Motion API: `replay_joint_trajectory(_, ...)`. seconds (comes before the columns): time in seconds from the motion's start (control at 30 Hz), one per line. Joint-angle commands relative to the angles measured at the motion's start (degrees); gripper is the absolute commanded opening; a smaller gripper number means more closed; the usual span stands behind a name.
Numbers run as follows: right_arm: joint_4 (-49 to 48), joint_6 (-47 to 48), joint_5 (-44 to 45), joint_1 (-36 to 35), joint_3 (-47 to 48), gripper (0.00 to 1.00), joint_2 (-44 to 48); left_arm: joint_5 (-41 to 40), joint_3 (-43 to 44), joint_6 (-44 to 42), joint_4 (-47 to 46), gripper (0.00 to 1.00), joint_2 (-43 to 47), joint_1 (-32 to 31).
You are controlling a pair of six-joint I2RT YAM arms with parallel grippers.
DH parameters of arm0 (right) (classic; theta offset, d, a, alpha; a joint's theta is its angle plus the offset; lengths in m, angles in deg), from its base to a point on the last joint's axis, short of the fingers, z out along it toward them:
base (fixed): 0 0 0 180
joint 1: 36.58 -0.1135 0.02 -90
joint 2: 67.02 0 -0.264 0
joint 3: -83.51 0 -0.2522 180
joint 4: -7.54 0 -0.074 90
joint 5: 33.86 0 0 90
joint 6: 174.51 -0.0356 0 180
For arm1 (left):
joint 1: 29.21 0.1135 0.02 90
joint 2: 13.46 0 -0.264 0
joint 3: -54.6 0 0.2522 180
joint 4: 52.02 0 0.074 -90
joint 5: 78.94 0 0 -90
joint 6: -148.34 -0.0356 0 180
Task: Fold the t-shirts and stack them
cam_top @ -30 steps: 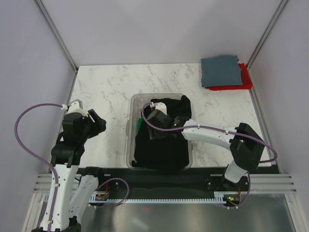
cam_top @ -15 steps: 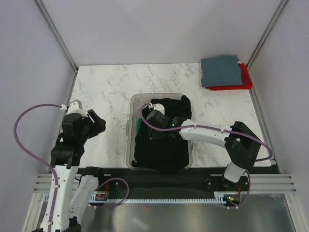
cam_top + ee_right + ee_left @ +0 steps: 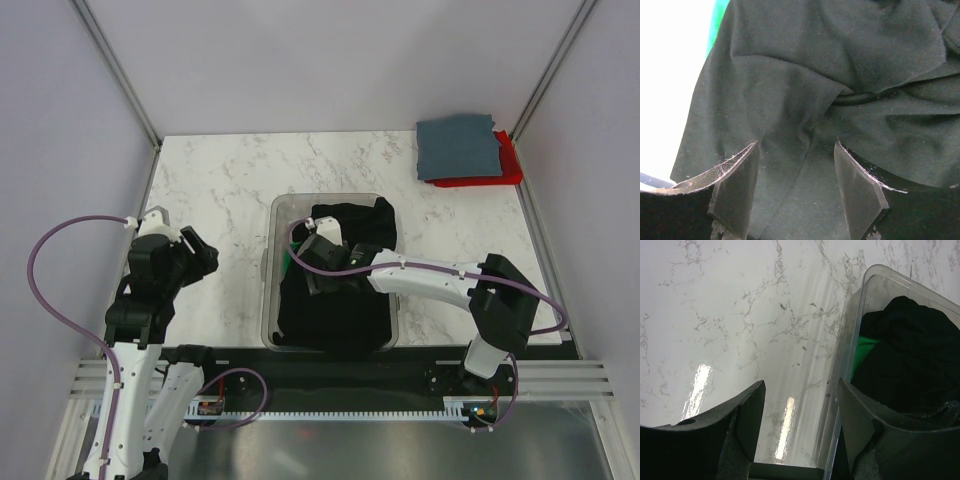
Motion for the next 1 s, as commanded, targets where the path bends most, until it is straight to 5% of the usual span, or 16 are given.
replay_joint_trajectory(0.0, 0.46, -0.55, 1.31, -0.09, 0.82, 0.69, -0.30, -0.91, -0.10, 2.04, -0.91, 0.67, 0.38, 0.36)
replay_joint_trajectory(0.43, -5.61, -0.55, -4.15, -1.06, 3.54, 0.58, -4.96, -1.00, -0.10, 2.04, -0.82, 0.67, 0.38, 0.36)
replay_joint_trajectory(0.97, 3.09, 0.94, 2.09, -1.94, 10.13, 0.00, -0.13, -1.00, -0.01, 2.04, -0.91, 0.67, 0.29, 0.45)
